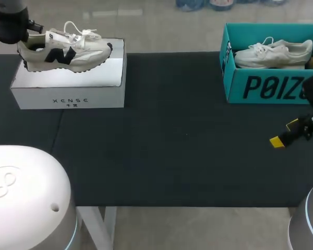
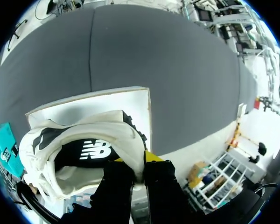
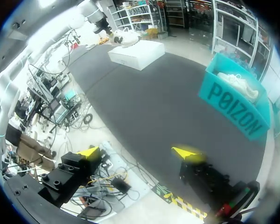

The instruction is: Take the shoe out of the shoebox, open the shoe tongue, remove and reinsert the insole, then place the shoe into the shoebox

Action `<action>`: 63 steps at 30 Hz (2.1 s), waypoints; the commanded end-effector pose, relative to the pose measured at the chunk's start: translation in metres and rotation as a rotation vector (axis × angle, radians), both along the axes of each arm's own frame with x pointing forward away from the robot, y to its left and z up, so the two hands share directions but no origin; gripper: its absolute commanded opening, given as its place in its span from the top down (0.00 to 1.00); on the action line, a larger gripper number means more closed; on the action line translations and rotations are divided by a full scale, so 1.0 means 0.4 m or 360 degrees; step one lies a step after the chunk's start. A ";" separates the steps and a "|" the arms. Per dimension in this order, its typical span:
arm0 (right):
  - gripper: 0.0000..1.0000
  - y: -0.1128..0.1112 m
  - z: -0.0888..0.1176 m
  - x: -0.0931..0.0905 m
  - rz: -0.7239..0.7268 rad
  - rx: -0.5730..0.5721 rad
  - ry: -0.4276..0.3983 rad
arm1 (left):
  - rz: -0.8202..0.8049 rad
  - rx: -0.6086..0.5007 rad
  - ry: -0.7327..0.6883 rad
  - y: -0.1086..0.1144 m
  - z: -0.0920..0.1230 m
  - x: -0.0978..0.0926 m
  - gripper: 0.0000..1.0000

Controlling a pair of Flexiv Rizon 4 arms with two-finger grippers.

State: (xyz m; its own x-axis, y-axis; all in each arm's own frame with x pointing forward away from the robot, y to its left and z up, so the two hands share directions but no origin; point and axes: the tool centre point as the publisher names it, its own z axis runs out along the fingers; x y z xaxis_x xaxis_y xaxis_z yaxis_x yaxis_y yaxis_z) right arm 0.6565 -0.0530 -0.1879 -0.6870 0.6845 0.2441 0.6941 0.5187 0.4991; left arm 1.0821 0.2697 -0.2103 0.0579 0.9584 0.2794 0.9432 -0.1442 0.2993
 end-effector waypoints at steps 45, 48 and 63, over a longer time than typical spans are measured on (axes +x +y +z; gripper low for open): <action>0.00 0.000 -0.003 -0.005 -0.0004 -0.0001 -0.0005 | -0.0125 0.0062 0.0116 -0.005 -0.244 -0.018 1.00; 0.00 0.000 -0.003 -0.005 -0.0004 -0.0001 -0.0005 | -0.0127 0.0081 0.0110 0.002 -0.256 -0.017 1.00; 0.00 0.000 -0.003 -0.005 -0.0004 -0.0001 -0.0005 | -0.0138 0.0101 0.0112 0.026 -0.312 -0.021 1.00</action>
State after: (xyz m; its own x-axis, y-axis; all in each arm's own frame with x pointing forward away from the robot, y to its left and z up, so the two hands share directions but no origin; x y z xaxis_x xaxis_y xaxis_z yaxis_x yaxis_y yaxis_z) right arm 0.6565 -0.0530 -0.1879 -0.6870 0.6845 0.2441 0.6942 0.5187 0.4991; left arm 1.0726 0.2791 -0.3324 0.1599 0.9293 0.3330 0.9460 -0.2406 0.2172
